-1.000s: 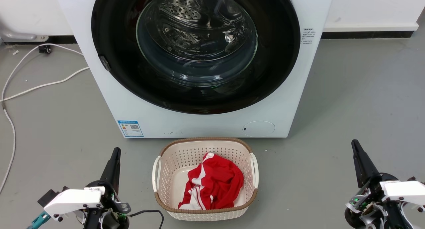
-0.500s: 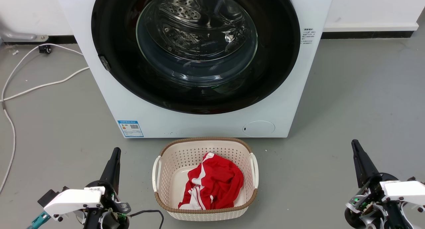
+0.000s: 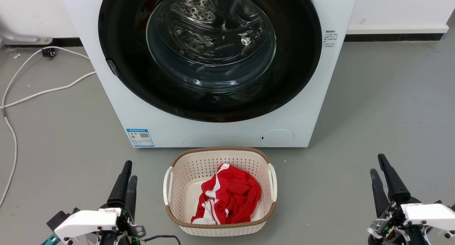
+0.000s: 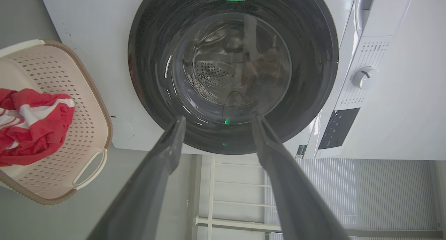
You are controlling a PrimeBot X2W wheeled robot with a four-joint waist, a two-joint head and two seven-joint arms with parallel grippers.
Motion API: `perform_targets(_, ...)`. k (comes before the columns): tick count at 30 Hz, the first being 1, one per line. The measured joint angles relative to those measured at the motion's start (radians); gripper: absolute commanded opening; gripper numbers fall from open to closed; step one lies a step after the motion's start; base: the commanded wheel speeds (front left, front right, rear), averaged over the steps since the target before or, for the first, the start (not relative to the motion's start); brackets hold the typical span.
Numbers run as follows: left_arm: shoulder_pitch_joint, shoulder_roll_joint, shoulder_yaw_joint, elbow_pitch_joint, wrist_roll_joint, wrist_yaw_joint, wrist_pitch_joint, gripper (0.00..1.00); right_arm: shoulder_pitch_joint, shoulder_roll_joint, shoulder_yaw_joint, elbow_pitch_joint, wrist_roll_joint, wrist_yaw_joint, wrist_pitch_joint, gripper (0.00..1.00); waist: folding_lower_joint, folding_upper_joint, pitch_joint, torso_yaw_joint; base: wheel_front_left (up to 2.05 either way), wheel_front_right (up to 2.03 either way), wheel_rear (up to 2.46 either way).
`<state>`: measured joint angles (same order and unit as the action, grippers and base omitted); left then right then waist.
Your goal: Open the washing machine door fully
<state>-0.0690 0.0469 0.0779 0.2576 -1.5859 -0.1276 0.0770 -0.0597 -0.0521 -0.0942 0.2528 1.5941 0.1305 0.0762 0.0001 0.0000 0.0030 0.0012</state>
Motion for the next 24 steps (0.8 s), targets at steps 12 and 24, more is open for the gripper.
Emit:
perform_targets(12, 0.0, 0.0, -0.01, -0.071, 0.207, 0.0, -0.055, 1.0, 0.018, 0.001, 0.007, -0.069, -0.231, 0.0, -0.052, 1.0, 0.0, 0.0, -0.001, 0.003, 0.0, 0.0, 0.0)
perform_targets(24, 0.0, 0.001, -0.032, -0.109, 0.458, 0.007, -0.1, 1.0, 0.034, 0.001, 0.025, -0.141, -0.562, 0.0, -0.102, 1.0, 0.0, 0.0, -0.001, 0.005, 0.0, 0.0, 0.0)
